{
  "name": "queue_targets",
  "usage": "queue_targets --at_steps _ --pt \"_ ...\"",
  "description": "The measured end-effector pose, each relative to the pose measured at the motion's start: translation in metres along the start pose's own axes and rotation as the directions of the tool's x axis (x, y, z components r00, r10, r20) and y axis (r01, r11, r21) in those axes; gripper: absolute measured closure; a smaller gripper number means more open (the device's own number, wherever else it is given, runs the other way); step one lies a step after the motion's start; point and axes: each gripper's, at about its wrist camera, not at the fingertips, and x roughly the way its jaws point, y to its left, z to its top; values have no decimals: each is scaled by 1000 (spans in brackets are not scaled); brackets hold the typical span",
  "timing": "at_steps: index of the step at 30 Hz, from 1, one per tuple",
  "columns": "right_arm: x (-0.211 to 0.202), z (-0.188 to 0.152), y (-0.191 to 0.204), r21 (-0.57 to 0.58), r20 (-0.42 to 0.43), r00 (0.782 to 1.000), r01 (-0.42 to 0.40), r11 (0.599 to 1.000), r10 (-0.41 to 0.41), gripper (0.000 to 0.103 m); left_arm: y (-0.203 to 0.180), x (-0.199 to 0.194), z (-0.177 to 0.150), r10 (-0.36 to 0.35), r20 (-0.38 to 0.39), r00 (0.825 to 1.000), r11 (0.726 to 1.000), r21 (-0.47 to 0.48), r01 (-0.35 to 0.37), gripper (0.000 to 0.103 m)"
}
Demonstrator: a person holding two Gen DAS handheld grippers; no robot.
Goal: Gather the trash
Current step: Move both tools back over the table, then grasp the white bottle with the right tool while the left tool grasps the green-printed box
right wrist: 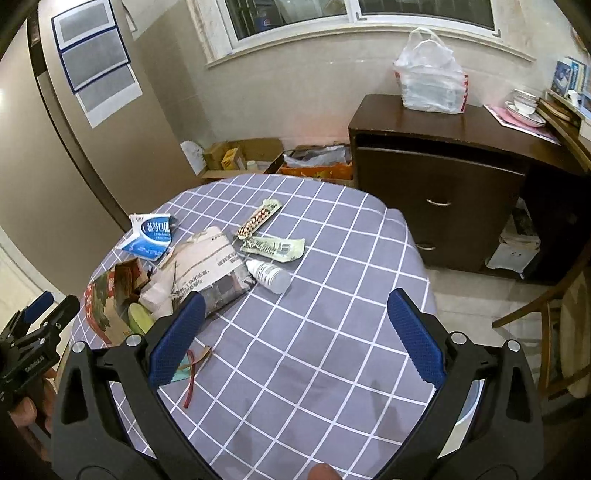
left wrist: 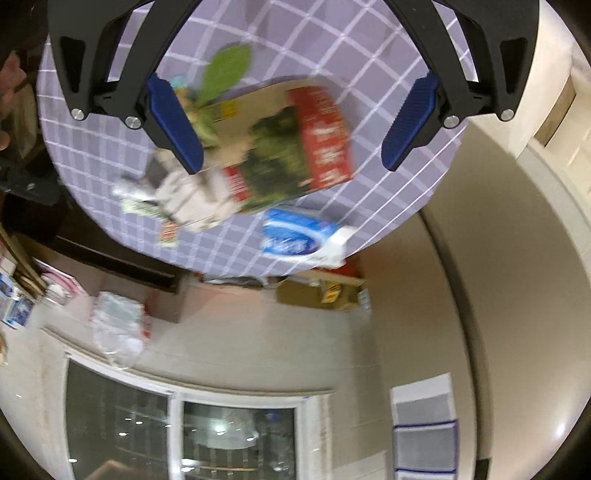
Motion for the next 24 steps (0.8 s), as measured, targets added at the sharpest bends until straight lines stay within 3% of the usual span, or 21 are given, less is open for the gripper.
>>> queue_targets --at_steps 4,10,14,16,18,23,24 --pt "7 0 2 -3 -17 1000 4 1000 -4 6 24 14 -9 17 -38 999 999 -31 -19 8" --pt "15 -2 8 -10 -37 999 1 1000 -1 6 44 43 -15 -142 -88 986 983 -133 130 8" --pt "20 -2 7 -18 -49 999 16 1000 -17 6 40 48 -13 -263 -45 964 958 -130 256 10" --pt "27 -1 5 -16 -58 998 20 1000 -21 6 34 53 -9 -303 -60 951 948 -118 295 35" --pt "41 1 3 -16 -82 996 32 999 -33 6 28 57 -6 -319 -72 945 944 -112 310 45" --pt "74 6 1 -35 -119 993 19 999 -23 6 19 51 -3 -350 -36 936 934 -82 347 47" --pt "83 8 4 -52 -125 992 13 999 -19 6 17 49 -4 -367 -31 930 928 -74 364 51"
